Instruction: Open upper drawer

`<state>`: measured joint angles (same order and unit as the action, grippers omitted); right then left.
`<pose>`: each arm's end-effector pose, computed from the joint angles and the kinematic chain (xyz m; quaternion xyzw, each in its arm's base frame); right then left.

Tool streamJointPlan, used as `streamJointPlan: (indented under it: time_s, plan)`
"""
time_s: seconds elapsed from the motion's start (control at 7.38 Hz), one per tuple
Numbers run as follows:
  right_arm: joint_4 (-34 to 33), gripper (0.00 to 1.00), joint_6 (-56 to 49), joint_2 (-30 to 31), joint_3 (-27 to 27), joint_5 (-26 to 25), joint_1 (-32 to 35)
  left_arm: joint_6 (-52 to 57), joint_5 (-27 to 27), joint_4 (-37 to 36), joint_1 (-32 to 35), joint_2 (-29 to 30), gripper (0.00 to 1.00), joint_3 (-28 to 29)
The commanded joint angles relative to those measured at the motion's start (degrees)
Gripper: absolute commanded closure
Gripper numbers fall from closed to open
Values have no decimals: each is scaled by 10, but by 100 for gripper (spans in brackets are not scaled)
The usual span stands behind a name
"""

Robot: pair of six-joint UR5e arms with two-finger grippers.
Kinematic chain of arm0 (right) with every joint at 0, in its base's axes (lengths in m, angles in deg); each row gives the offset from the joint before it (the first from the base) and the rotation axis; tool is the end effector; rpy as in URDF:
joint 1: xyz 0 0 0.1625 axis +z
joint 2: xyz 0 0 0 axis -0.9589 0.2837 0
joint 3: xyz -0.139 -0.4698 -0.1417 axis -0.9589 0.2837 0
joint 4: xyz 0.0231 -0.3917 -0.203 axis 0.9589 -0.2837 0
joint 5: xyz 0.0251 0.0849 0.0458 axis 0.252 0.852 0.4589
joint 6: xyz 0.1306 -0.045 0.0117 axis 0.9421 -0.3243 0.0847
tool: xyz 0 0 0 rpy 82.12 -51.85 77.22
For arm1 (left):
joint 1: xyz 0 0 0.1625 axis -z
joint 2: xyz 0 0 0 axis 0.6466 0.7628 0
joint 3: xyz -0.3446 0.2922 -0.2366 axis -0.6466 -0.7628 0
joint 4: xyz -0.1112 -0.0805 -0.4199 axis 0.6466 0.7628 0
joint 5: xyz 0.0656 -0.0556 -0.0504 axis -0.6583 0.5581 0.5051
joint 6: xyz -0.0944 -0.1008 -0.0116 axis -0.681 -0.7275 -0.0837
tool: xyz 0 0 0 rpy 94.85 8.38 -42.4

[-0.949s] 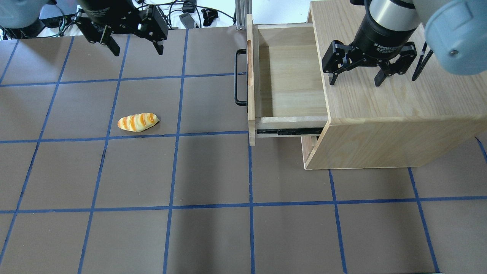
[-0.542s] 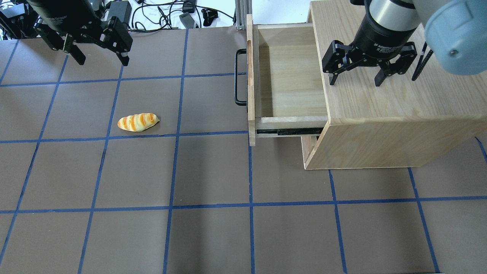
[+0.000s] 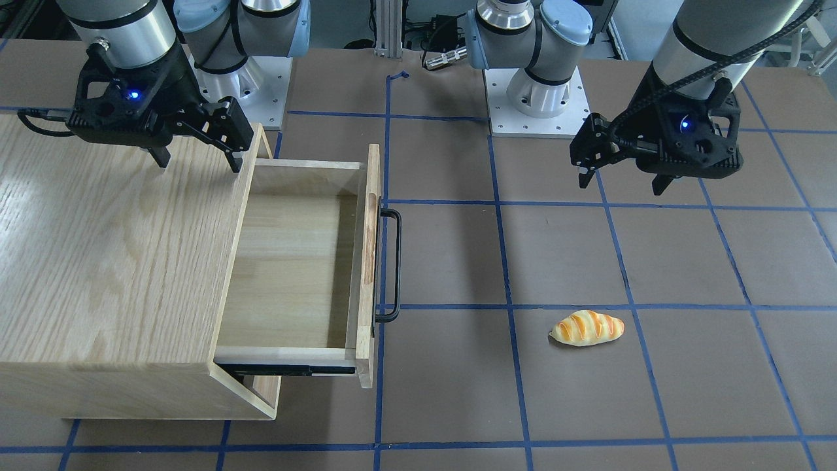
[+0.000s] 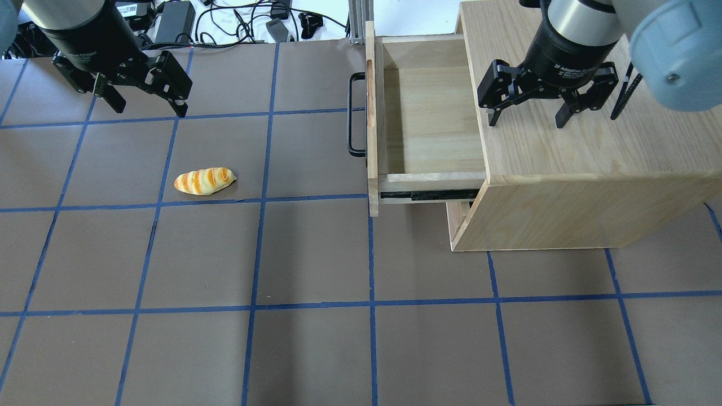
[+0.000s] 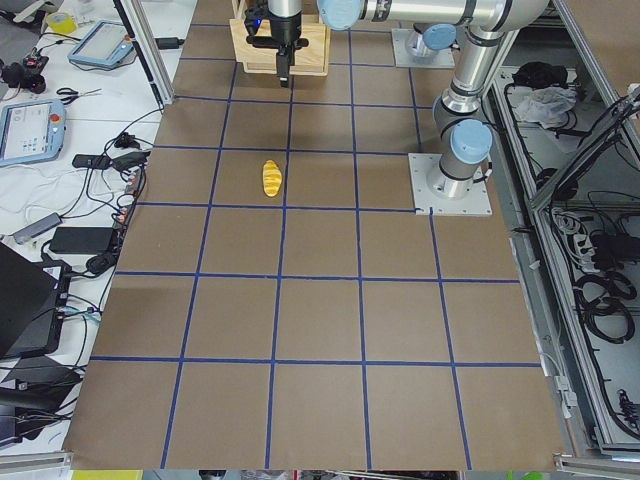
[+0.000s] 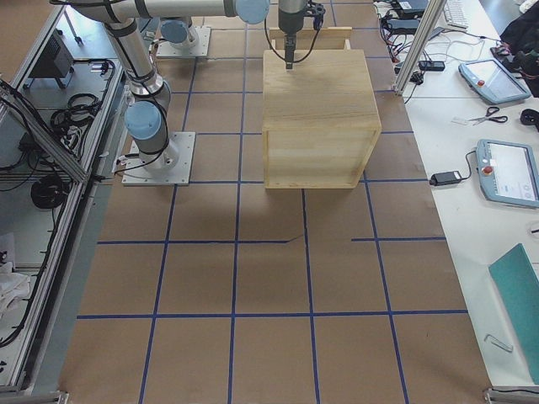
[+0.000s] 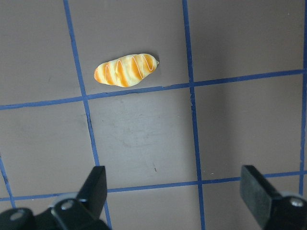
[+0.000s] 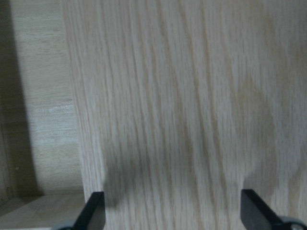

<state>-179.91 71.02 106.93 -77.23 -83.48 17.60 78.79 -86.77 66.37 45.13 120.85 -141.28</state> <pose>0.1459 -0.5164 0.5444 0.0399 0.9990 -0.0194 0.0103 -0.0831 -0.5599 0.5603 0.0544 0.9983 -0.0073 0.0216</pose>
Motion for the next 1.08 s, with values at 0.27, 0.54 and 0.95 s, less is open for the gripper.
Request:
streamJointPlan:
  time_s: [0.27, 0.54, 0.95]
  plan:
    - [0, 0, 0, 0, 0, 1, 0, -68, 1, -2, 18, -8, 0, -8]
    - [0, 0, 0, 0, 0, 1, 0, -69, 1, -2, 19, -8, 0, -9]
    - [0, 0, 0, 0, 0, 0, 0, -68, 1, -1, 18, -11, 0, -11]
